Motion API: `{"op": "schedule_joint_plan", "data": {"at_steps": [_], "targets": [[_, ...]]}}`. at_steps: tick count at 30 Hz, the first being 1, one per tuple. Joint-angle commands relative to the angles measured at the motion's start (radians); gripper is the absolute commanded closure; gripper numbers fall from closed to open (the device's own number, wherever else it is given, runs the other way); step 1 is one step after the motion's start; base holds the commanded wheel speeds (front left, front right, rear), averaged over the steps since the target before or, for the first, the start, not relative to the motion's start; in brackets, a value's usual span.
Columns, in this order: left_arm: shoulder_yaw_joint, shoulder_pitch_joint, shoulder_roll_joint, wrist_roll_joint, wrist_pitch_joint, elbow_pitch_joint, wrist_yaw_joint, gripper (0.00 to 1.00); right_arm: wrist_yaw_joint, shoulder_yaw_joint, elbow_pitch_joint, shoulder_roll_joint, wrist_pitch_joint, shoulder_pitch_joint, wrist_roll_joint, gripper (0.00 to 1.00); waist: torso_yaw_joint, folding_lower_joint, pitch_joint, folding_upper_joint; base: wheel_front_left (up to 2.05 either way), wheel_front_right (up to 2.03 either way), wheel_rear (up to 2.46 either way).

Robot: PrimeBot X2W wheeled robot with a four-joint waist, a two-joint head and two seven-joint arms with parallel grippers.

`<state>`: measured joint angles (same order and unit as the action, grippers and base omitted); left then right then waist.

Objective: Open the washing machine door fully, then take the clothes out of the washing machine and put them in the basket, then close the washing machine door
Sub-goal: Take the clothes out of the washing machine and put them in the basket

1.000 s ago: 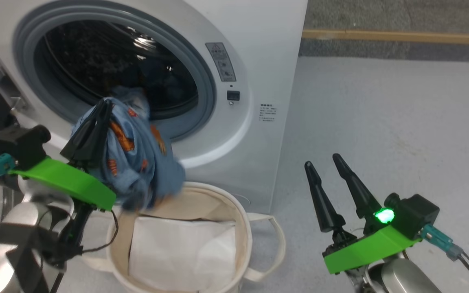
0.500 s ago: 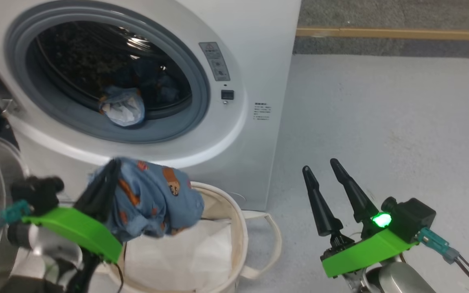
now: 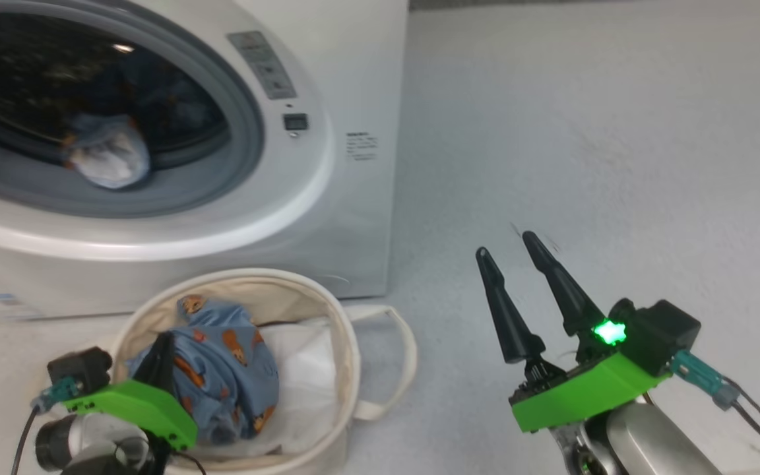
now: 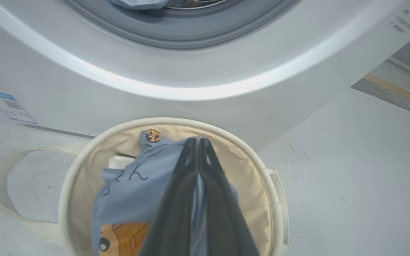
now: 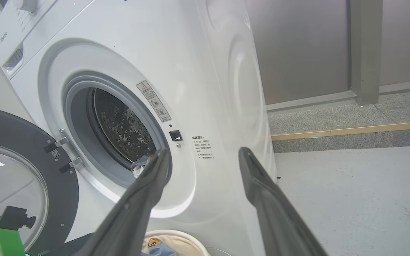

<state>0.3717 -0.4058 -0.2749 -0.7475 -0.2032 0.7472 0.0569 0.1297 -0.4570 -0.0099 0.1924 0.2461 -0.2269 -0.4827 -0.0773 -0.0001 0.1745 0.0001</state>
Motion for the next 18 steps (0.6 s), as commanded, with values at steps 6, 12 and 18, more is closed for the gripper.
{"op": "schedule_joint_plan", "data": {"at_steps": [6, 12, 18], "targets": [[-0.059, -0.151, 0.030, -0.019, -0.049, 0.242, 0.044, 1.00, 0.001, -0.017, -0.049, 0.000, -0.006, -0.057, 0.019, 0.00, -0.099, 0.0001, 0.106, -0.0001, 0.00, 0.00, 0.00], [-0.071, -0.207, 0.075, -0.025, -0.057, 0.377, 0.063, 0.00, 0.001, -0.009, -0.048, 0.003, -0.005, -0.065, 0.024, 0.00, -0.110, 0.0001, 0.129, -0.0001, 0.00, 0.00, 0.00], [-0.105, -0.205, 0.093, -0.008, -0.058, 0.360, 0.071, 0.00, 0.001, -0.013, -0.033, 0.006, -0.008, -0.064, 0.020, 0.00, -0.068, 0.0001, 0.100, -0.0001, 0.00, 0.00, 0.00]]}}
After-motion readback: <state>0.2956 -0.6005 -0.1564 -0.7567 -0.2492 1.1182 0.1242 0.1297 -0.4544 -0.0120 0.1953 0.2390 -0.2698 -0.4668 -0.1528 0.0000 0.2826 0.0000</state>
